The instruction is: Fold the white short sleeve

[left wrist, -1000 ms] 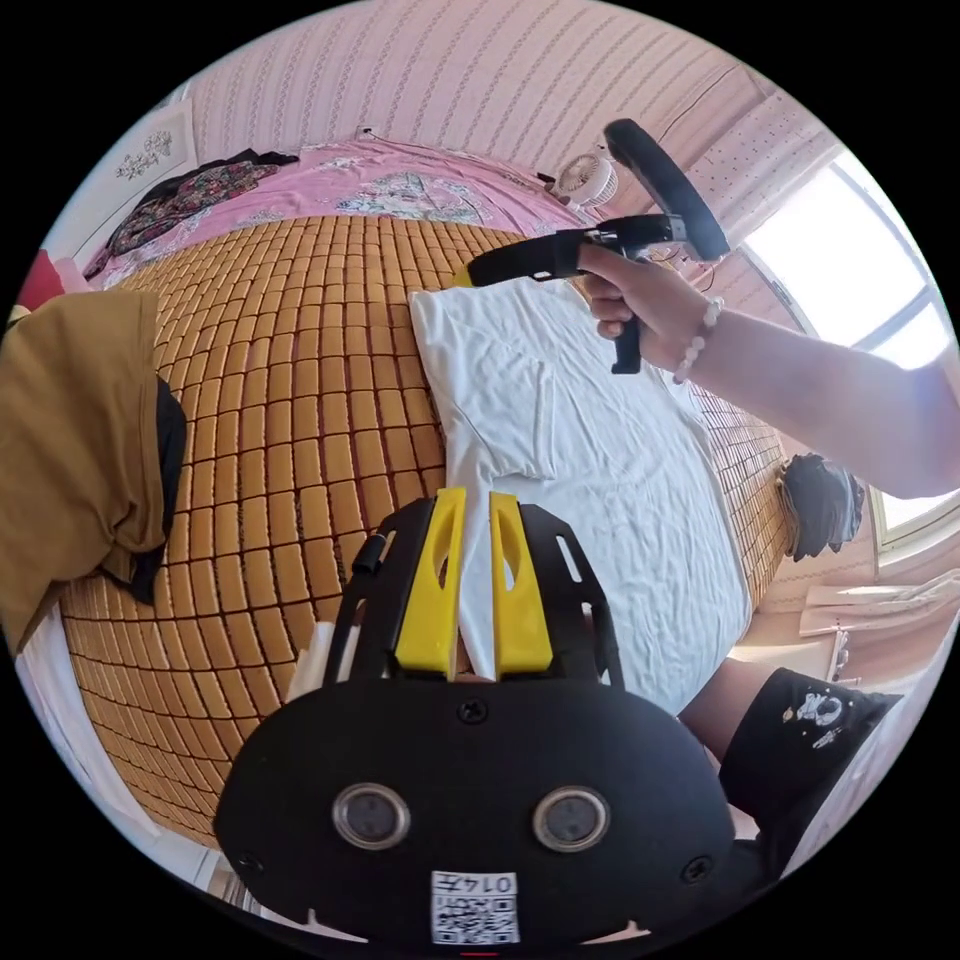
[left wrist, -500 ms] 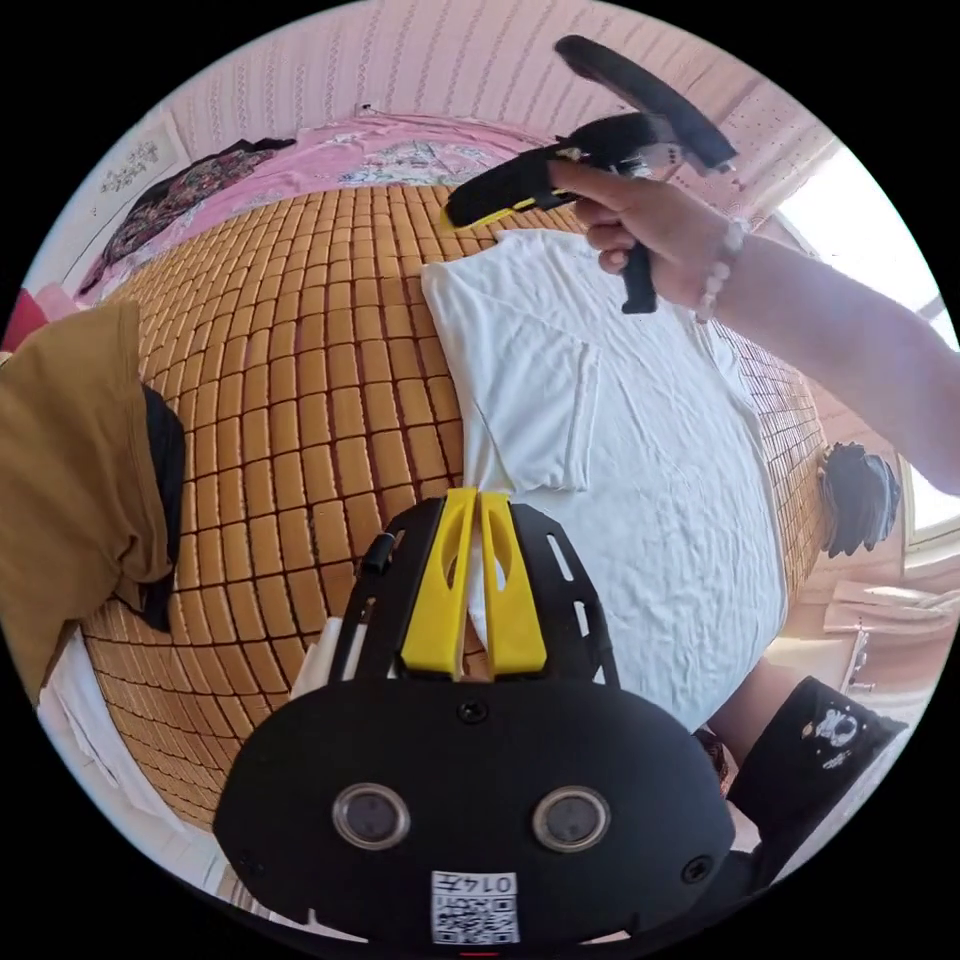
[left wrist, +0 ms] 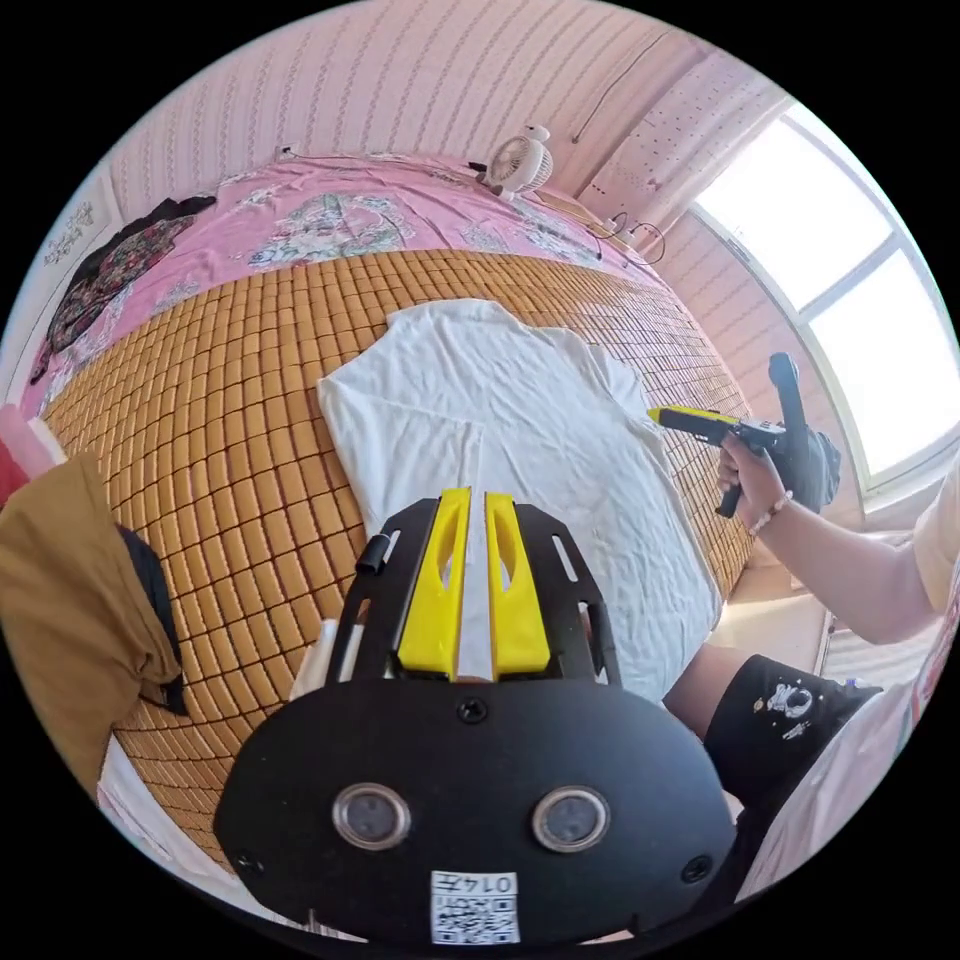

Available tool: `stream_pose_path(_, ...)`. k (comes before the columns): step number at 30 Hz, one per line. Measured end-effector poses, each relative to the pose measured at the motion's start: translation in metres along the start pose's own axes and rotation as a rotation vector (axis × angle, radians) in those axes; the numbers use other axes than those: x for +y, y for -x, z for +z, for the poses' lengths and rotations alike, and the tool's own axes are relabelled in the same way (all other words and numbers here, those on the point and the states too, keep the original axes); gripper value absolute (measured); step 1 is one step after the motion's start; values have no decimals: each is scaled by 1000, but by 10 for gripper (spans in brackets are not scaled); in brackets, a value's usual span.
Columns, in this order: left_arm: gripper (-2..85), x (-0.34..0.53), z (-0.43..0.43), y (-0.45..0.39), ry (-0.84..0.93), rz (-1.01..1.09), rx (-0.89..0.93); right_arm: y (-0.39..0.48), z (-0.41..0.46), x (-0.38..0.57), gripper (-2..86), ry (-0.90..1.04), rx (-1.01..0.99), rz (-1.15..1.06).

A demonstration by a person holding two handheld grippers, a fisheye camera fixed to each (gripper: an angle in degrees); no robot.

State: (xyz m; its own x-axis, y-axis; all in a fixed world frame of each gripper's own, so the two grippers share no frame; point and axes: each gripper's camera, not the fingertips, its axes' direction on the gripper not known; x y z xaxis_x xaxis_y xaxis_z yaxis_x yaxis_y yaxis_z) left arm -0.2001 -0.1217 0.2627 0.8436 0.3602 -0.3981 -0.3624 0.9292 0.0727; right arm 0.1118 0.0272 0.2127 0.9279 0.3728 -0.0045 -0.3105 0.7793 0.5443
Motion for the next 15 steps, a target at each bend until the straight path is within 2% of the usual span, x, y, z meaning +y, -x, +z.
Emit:
stream_pose_path(6, 34, -92, 60, -71, 46, 203, 100, -86, -7, 46, 74, 63, 2, 243)
stream_pose_path(10, 36, -154, 115, -118, 128, 286, 228, -107, -11, 54, 77, 9, -66, 272)
stream_pose_path(15, 47, -205, 152, -178, 173, 444, 169, -111, 1, 56, 71, 23, -80, 229)
